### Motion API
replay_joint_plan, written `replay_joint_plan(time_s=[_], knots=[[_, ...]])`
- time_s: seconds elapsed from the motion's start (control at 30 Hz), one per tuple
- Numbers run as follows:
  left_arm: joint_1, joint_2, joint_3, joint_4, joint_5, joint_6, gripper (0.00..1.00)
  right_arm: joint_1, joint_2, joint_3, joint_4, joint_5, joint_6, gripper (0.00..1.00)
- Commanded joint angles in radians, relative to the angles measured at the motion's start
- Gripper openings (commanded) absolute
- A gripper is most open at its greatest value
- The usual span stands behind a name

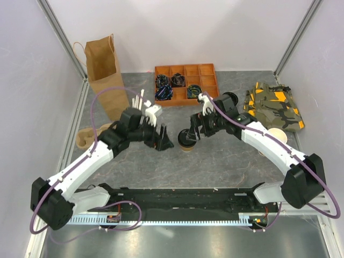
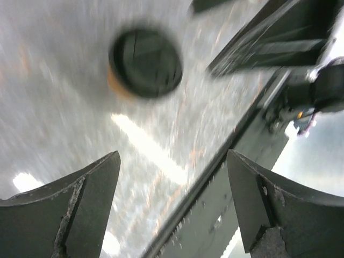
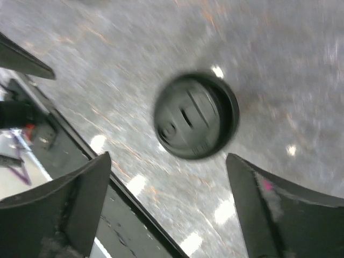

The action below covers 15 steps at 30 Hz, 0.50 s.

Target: Pack the takeout coffee

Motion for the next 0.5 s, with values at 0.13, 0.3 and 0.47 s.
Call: replay_joint_plan(time_s=[0.13, 0.3, 0.47], knots=[[0.002, -0.083, -0.280, 0.246, 0.044, -0.181, 0.88, 0.104, -0.057, -0.151, 0.029, 0.190, -0.036, 0.98], [0.002, -0.059, -0.418, 0.496, 0.070, -0.239, 0.83, 0.104, -0.037, -0.206, 0.101, 0.159, -0.022, 0.98], [0.002, 0.108, -0.395, 0.655, 0.134, -0.347, 0.68, 0.104, 0.026, -0.218, 0.157, 0.145, 0.009, 0.98]])
